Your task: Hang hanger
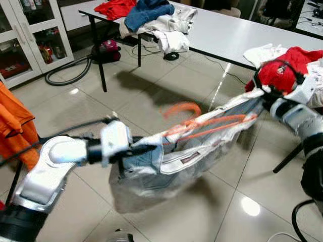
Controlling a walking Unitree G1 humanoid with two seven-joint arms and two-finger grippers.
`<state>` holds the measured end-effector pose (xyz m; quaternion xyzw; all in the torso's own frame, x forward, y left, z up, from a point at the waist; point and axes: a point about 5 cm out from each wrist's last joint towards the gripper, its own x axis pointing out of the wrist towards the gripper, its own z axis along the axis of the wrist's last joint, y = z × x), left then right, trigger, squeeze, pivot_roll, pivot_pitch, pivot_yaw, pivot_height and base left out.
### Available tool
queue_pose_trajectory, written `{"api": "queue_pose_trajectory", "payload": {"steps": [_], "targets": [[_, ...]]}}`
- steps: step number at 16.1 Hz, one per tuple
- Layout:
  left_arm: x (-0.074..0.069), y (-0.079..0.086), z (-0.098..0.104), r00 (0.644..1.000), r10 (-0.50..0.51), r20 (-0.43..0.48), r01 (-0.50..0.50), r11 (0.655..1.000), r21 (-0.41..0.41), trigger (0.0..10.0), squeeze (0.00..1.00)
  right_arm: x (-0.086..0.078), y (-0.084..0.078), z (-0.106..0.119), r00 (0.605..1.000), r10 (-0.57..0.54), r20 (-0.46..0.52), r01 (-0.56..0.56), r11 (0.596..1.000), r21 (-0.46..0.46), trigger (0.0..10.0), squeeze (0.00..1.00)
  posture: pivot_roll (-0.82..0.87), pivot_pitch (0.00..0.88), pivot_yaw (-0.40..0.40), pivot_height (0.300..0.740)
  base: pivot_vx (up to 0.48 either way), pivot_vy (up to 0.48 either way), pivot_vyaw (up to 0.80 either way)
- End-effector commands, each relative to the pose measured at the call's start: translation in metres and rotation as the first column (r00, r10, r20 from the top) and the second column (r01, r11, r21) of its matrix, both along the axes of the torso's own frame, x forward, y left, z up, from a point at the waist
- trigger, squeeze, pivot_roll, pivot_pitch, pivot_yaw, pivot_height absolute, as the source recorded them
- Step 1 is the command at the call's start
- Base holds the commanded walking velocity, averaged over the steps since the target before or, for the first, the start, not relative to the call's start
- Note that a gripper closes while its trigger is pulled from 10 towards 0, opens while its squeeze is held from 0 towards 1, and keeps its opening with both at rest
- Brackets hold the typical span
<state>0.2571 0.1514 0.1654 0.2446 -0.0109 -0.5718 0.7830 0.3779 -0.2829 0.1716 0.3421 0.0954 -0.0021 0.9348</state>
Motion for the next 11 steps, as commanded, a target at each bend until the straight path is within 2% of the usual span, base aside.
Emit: {"api": "queue_pose_trajectory", "payload": {"steps": [1,3,5,6,7,9,10,11], "targets": [[0.007,0.01,-0.011,0.995,0.094,0.015,-0.095,0.991,0.098,10.0,0.0,0.005,-0.012,0.032,0.992,-0.063,0.113,0.061,0.998,0.016,0.0,0.0,-0.09,0.0,-0.066,0.74,0.0,0.0,0.0],[0.022,0.014,-0.017,0.971,0.228,0.077,-0.237,0.962,0.135,10.0,0.0,0.008,0.0,0.033,0.993,-0.006,0.116,0.001,0.999,0.039,0.0,0.0,-0.09,0.0,-0.069,0.74,0.0,0.0,0.0],[0.031,0.014,-0.019,0.945,0.302,0.128,-0.319,0.939,0.133,10.0,0.0,0.009,0.01,0.029,0.995,0.038,0.097,-0.043,0.998,0.047,0.0,0.0,-0.1,0.0,-0.063,0.74,0.0,0.0,0.0],[0.033,0.014,-0.023,0.933,0.301,0.196,-0.335,0.926,0.175,10.0,0.0,0.01,0.016,0.027,0.994,0.053,0.092,-0.058,0.997,0.056,0.0,0.0,-0.11,0.0,-0.063,0.74,0.0,0.0,0.0],[0.032,0.013,-0.025,0.934,0.287,0.213,-0.326,0.928,0.179,10.0,0.0,0.011,0.018,0.027,0.994,0.056,0.093,-0.062,0.996,0.065,0.0,0.0,-0.11,0.0,-0.06,0.74,0.0,0.0,0.0],[0.024,0.001,-0.026,0.938,0.21,0.274,-0.254,0.958,0.133,10.0,0.0,0.013,0.019,0.033,0.994,0.029,0.101,-0.039,0.995,0.089,0.0,0.0,-0.11,0.0,-0.06,0.74,0.0,0.0,0.0],[0.02,-0.003,-0.029,0.938,0.156,0.309,-0.211,0.965,0.153,10.0,0.0,0.014,0.02,0.037,0.994,0.015,0.106,-0.026,0.995,0.1,0.0,0.0,-0.11,0.0,-0.062,0.74,0.0,0.0,0.0],[0.021,-0.003,-0.033,0.932,0.164,0.323,-0.228,0.959,0.171,10.0,0.0,0.016,0.021,0.041,0.994,0.005,0.11,-0.019,0.993,0.119,0.0,0.0,-0.12,0.0,-0.064,0.74,0.0,0.0,0.0]]}}
